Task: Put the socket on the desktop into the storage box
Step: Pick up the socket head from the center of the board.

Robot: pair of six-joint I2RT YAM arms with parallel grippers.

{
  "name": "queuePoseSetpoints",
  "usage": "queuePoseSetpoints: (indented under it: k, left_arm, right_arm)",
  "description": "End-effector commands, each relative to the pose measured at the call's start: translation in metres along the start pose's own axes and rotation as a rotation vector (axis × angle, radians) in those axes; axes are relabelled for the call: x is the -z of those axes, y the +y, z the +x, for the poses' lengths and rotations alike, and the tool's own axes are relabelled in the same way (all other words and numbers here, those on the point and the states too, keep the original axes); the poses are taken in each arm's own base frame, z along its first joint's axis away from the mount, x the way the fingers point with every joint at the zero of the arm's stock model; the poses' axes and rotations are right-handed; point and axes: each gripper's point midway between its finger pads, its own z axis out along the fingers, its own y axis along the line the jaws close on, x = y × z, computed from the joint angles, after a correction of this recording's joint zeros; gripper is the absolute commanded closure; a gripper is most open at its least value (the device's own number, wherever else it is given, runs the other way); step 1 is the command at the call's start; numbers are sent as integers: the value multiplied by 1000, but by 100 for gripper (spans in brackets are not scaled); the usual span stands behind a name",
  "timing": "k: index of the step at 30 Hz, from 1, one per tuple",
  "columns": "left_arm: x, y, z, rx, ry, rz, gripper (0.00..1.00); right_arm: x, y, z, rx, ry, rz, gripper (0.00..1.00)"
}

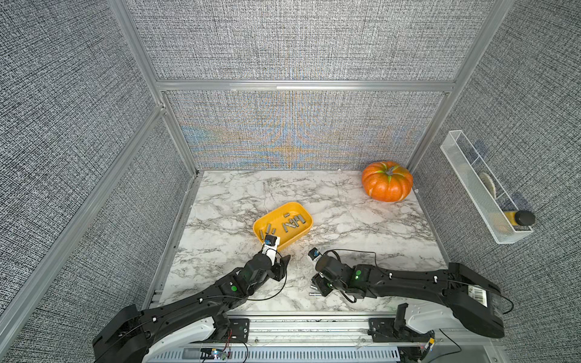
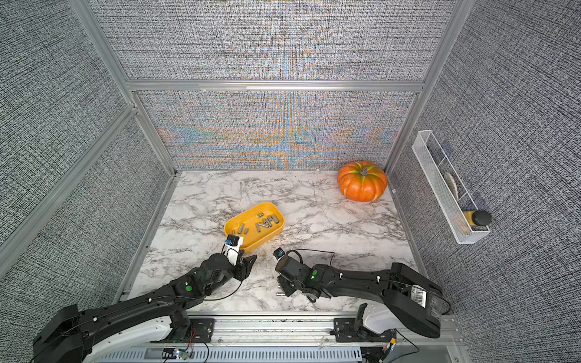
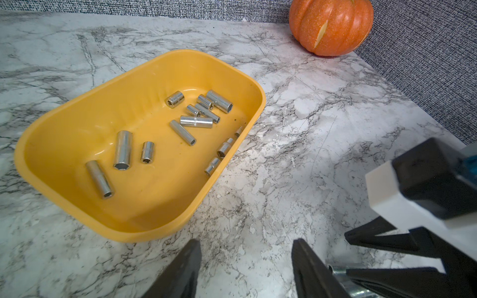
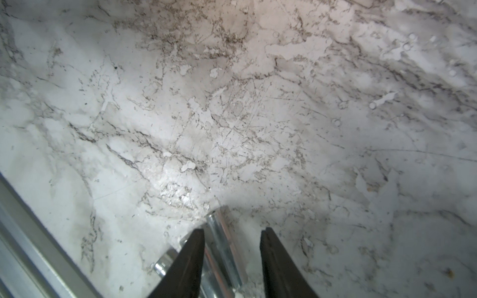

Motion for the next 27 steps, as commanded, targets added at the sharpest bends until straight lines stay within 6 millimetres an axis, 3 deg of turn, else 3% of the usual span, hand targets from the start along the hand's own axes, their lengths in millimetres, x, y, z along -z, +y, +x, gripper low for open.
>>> queuePoseSetpoints:
  k: [1, 8, 21, 27]
  left_arm:
    - [0, -4, -5, 0, -19, 19, 39]
    - [0, -4, -5, 0, -18, 16, 39]
    - [-1, -3, -4, -2, -14, 11, 39]
    - [-1, -3, -5, 0, -16, 9, 39]
  right_arm:
    - [-2, 3, -2, 7, 3, -9, 60]
    - [-7, 2, 5, 9, 27, -5, 65]
    - [-15, -3, 13, 7, 67, 31, 67]
    - [-16, -11, 13, -12, 79, 69, 74]
